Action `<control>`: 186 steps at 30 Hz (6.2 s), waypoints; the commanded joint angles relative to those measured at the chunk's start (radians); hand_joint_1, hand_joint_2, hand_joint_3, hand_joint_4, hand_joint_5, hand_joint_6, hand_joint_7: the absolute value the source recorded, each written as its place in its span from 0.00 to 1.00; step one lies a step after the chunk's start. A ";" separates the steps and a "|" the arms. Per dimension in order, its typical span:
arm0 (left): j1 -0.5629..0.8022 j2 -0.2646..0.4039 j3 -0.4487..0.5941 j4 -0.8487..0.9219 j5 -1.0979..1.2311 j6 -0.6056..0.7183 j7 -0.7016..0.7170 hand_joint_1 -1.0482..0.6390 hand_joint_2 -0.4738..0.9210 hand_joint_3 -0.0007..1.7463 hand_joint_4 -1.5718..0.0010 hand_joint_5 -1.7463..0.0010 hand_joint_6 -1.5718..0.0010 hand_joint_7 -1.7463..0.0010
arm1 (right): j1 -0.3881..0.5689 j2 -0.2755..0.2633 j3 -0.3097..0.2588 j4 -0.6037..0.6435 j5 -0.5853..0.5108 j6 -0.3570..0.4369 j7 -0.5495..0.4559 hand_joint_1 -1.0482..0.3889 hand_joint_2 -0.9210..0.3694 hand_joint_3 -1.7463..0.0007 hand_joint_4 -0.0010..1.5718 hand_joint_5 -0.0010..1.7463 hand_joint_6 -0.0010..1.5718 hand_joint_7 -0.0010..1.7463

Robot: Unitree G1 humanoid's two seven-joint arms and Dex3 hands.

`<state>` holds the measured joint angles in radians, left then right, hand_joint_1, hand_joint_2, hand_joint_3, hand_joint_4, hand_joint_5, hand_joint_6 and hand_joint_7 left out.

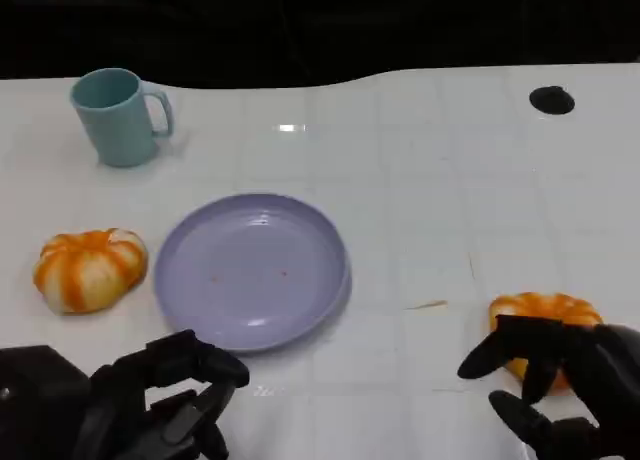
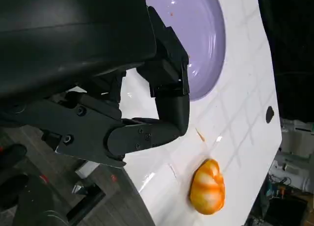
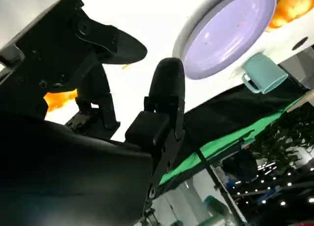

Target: Grasp the bread from the table and place it into the plate.

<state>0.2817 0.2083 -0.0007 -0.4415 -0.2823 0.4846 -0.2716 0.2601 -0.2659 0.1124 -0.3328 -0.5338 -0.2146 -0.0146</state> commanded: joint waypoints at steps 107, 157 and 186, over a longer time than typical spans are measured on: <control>0.020 -0.019 -0.021 -0.081 0.016 0.061 0.032 0.42 1.00 0.30 0.61 0.00 0.64 0.23 | -0.547 -0.083 0.180 0.720 -0.233 -0.049 -0.429 0.70 0.50 0.27 0.60 1.00 0.55 0.85; 0.015 -0.027 -0.020 -0.053 0.013 0.051 0.030 0.44 1.00 0.32 0.60 0.00 0.64 0.22 | -1.071 0.391 0.356 1.319 -0.096 -0.209 -0.322 0.61 0.45 0.25 0.59 1.00 0.52 0.90; 0.030 -0.026 -0.046 -0.056 0.042 0.015 0.025 0.42 1.00 0.31 0.59 0.00 0.63 0.23 | -1.060 0.334 0.448 1.162 -0.147 0.031 0.034 0.21 0.00 0.81 0.00 0.10 0.10 0.00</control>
<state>0.3032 0.1710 -0.0483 -0.4898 -0.2470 0.5086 -0.2487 -0.8233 0.0946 0.5639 0.8714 -0.6953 -0.1978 -0.0016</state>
